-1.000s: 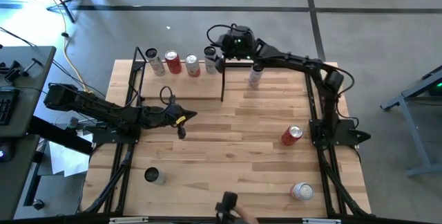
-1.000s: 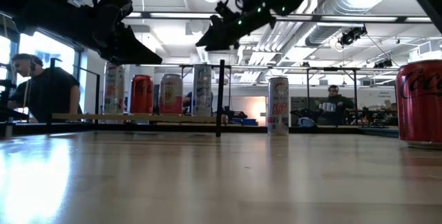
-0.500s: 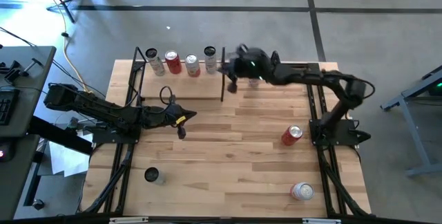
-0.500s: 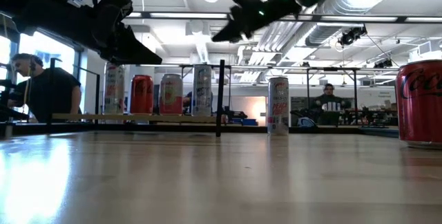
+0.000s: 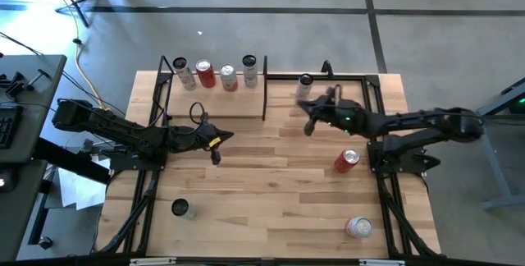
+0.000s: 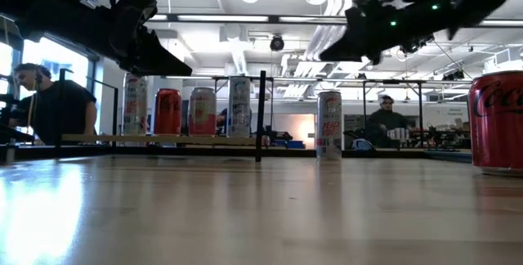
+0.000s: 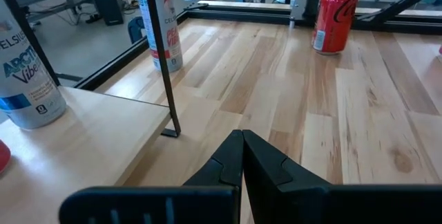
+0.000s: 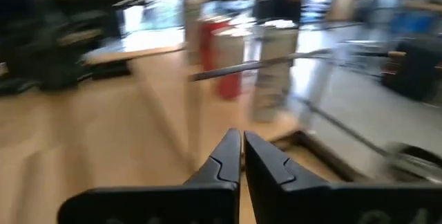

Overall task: Place canned beverage on shelf
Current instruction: Put the white-pink soda can on the shelf aligned with the other white-pink soda can

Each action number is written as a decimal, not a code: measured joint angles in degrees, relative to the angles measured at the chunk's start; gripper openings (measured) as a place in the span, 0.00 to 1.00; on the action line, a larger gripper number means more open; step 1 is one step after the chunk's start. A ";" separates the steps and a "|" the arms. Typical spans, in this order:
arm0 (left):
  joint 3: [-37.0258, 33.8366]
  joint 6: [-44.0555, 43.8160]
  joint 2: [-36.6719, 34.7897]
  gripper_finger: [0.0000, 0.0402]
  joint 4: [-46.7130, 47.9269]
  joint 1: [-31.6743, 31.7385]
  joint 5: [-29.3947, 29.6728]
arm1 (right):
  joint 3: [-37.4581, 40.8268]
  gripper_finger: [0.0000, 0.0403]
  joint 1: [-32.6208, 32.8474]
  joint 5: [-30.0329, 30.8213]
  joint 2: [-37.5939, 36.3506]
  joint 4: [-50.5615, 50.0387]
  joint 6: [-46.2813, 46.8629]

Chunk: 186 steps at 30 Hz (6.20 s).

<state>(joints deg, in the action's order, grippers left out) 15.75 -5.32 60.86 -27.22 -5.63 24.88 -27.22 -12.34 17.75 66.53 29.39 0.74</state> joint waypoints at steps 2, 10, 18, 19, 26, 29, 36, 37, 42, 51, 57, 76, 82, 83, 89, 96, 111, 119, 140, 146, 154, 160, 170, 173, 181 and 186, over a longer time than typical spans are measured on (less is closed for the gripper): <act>0.00 0.00 0.00 0.00 -0.09 0.00 0.00 | 1.97 0.02 -0.63 4.86 -3.67 -0.20 0.29; 0.00 0.02 0.00 0.00 -0.56 0.09 0.07 | 2.88 0.29 -11.29 1.09 -6.08 -6.01 0.63; 0.00 0.00 0.00 0.00 -0.57 0.09 0.10 | 0.95 0.73 -21.38 -11.49 -1.87 -5.60 0.28; 0.00 0.01 0.00 0.00 -0.57 0.09 0.11 | 0.28 0.76 -22.44 -13.83 -0.70 -5.51 -0.54; -0.02 -0.01 0.00 0.00 -0.52 0.09 0.11 | -3.61 0.81 -27.15 -16.79 7.58 -5.03 -3.16; -0.02 -0.15 0.00 0.00 -0.49 0.09 0.11 | -4.03 0.81 -28.25 -18.37 10.07 -3.32 -3.64; -0.02 -0.04 0.00 0.00 -0.48 0.09 0.11 | -4.29 0.81 -28.92 -22.85 14.21 1.23 -4.52; -0.02 -0.02 0.00 0.00 -0.47 0.09 0.11 | -4.30 0.81 -28.92 -22.99 14.68 1.88 -4.69; -0.02 -0.02 0.00 0.00 -0.49 0.09 0.11 | -4.31 0.76 -28.92 -23.36 16.35 2.16 -4.77; -0.02 -0.39 0.00 0.00 -0.49 0.09 -0.50 | -4.26 0.58 -27.97 -23.25 16.40 2.14 -5.08; -0.04 -0.39 0.00 0.00 -0.39 0.09 -0.42 | -4.23 0.58 -22.01 -19.75 11.64 0.48 -1.19; -0.07 -0.02 0.00 0.00 -1.04 0.09 1.30 | -14.93 0.58 21.07 19.06 13.28 -8.06 15.23; -0.07 -0.55 0.00 0.00 -1.43 0.09 1.29 | -28.74 0.58 19.55 21.12 25.51 -12.50 16.25; -0.07 -0.55 0.00 0.00 -1.11 0.03 1.29 | -31.26 0.58 19.02 20.64 27.49 -12.88 15.13; -0.07 -0.07 -3.09 0.00 6.05 -2.55 -0.71 | -43.75 0.58 15.90 15.99 36.91 -17.52 11.07; -0.06 -0.44 -16.92 0.00 17.06 -5.23 1.78 | -52.19 0.58 12.53 9.73 42.47 -19.48 8.75; -0.02 -1.57 -32.37 0.00 29.46 -10.54 8.30 | -74.09 0.58 3.98 4.10 56.83 -27.89 1.38; -0.02 -1.55 -32.41 0.00 29.46 -12.15 9.07 | -86.48 0.58 1.77 -0.09 66.59 -29.09 0.36; -0.02 -0.94 -32.44 0.00 27.41 -12.97 9.05 | -99.52 0.58 -0.92 -6.23 74.87 -31.58 1.14; -0.02 -0.98 -32.42 0.00 27.34 -12.96 9.03 | -99.52 0.58 -0.92 -7.91 74.87 -31.76 2.25; -0.02 -0.96 -32.44 0.00 27.34 -12.96 9.03 | -99.50 0.69 -1.05 -6.56 74.87 -31.77 2.24; -0.02 -0.98 -32.41 0.00 27.35 -12.96 9.03 | -99.52 0.78 -1.55 -5.72 74.83 -30.29 2.25; -0.02 -0.87 -32.39 0.00 27.38 -12.96 9.01 | -101.35 0.79 -1.09 -5.75 74.81 -31.31 -1.98; -0.02 -0.83 -32.39 0.00 27.40 -12.96 9.01 | -104.20 0.79 -0.79 -5.82 74.72 -35.59 -3.73; -0.02 -2.49 -32.37 0.00 27.38 -12.94 11.84 | -105.87 0.67 -0.74 -5.10 71.83 -41.24 -7.27; -0.02 -3.48 -31.40 0.00 27.40 -12.94 11.89 | -105.86 0.29 -0.50 -3.42 70.55 -42.18 -10.26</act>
<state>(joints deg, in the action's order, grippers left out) 15.73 -8.80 29.46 0.19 -18.57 36.77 -133.08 -12.84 14.34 137.08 -12.79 -9.52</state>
